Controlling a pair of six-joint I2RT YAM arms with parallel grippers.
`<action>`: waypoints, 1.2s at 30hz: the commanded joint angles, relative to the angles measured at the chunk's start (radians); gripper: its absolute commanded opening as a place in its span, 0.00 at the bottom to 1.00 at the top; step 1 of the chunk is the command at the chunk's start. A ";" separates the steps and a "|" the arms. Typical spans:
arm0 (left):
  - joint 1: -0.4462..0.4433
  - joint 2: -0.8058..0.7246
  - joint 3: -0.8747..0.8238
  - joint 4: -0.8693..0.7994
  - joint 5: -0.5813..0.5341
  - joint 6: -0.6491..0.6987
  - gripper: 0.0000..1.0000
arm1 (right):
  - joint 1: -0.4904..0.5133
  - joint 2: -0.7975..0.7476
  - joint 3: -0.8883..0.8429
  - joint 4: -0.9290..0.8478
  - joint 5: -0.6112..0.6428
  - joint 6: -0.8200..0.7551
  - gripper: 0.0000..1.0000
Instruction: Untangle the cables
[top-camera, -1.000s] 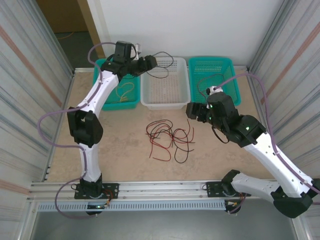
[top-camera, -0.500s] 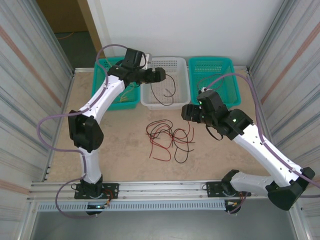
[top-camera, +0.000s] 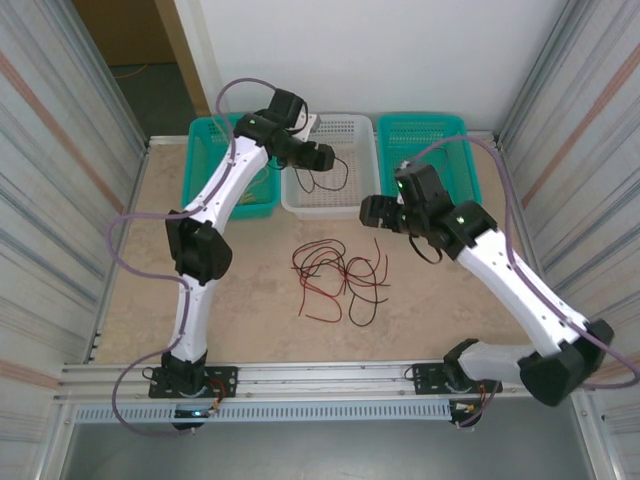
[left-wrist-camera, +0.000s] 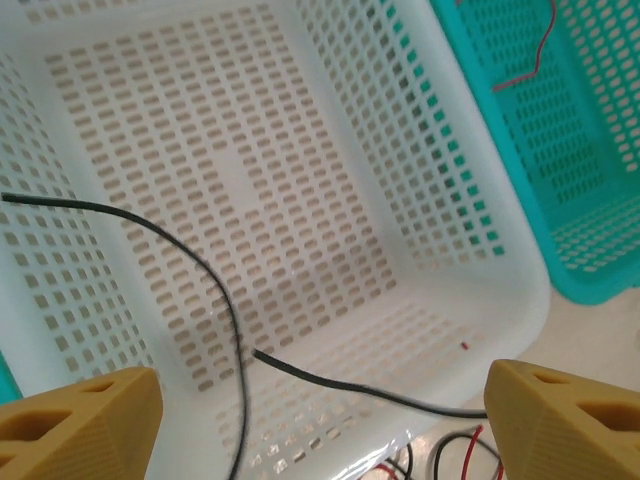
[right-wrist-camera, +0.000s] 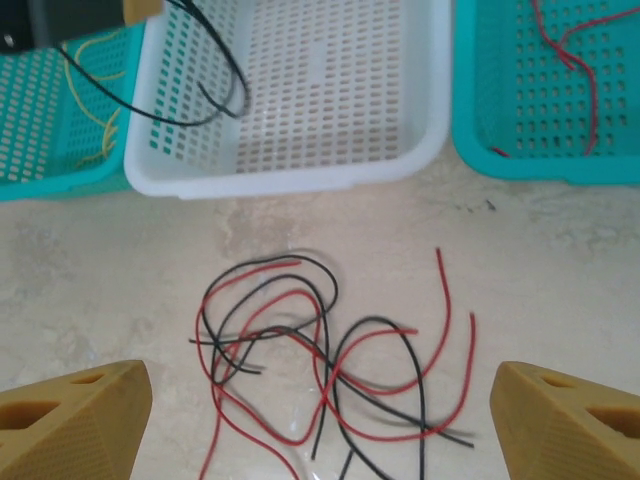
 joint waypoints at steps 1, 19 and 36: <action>-0.006 -0.048 -0.005 -0.029 0.007 0.045 0.84 | -0.009 0.121 0.093 0.101 -0.123 -0.125 0.88; 0.000 -0.126 -0.103 -0.020 -0.022 0.125 0.82 | -0.074 0.415 0.364 0.184 -0.146 -0.255 0.01; -0.073 -0.632 -0.673 0.245 -0.256 0.044 0.99 | -0.171 0.607 0.613 0.077 -0.149 -0.145 0.07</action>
